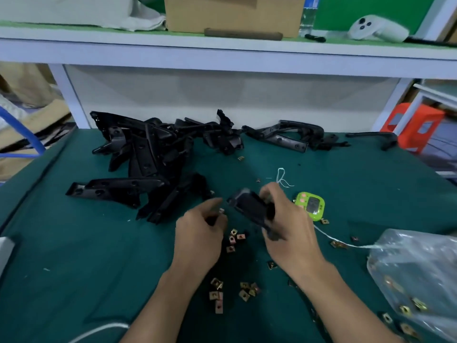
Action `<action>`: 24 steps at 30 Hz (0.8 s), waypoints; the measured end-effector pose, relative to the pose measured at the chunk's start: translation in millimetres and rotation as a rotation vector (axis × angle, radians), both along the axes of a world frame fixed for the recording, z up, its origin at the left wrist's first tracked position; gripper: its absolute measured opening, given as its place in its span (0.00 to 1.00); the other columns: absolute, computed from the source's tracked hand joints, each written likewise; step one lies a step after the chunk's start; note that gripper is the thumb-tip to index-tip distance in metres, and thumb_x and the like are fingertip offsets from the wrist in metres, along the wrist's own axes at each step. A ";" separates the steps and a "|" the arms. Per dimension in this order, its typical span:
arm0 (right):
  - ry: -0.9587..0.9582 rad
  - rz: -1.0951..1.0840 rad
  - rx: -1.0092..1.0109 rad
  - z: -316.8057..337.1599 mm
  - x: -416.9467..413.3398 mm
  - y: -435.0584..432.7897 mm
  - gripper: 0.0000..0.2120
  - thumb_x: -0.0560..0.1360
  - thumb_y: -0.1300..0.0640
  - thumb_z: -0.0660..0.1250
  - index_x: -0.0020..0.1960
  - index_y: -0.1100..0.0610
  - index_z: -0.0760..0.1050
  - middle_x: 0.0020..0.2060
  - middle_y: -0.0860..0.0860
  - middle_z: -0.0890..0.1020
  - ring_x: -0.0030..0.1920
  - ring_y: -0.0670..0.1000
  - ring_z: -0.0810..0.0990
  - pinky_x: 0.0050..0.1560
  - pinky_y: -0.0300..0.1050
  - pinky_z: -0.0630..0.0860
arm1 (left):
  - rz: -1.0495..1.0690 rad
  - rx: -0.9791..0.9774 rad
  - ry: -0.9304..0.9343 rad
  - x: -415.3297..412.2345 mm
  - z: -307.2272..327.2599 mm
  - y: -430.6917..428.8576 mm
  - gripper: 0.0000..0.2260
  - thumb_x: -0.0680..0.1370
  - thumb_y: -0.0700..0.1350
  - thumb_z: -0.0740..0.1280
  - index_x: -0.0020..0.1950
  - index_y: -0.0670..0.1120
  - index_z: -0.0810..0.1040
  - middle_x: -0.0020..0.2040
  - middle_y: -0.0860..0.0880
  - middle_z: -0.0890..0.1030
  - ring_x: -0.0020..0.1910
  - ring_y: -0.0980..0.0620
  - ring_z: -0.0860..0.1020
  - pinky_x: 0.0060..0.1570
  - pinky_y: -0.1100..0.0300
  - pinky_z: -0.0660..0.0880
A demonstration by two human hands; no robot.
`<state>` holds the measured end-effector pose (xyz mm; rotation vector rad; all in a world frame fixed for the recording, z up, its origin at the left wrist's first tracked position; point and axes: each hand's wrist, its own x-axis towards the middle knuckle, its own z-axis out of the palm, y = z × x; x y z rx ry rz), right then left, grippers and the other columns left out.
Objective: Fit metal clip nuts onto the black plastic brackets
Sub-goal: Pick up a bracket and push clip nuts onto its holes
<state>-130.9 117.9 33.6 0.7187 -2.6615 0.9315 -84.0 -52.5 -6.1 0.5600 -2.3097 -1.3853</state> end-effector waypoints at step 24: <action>0.007 -0.208 0.295 -35.7 -12.5 50.4 0.14 0.77 0.57 0.64 0.40 0.47 0.60 0.28 0.44 0.67 0.34 0.55 0.65 0.48 0.48 0.60 | -0.247 -0.467 -0.071 2.1 -11.6 18.6 0.05 0.73 0.51 0.76 0.48 0.60 0.86 0.46 0.72 0.76 0.57 0.64 0.69 0.60 0.62 0.66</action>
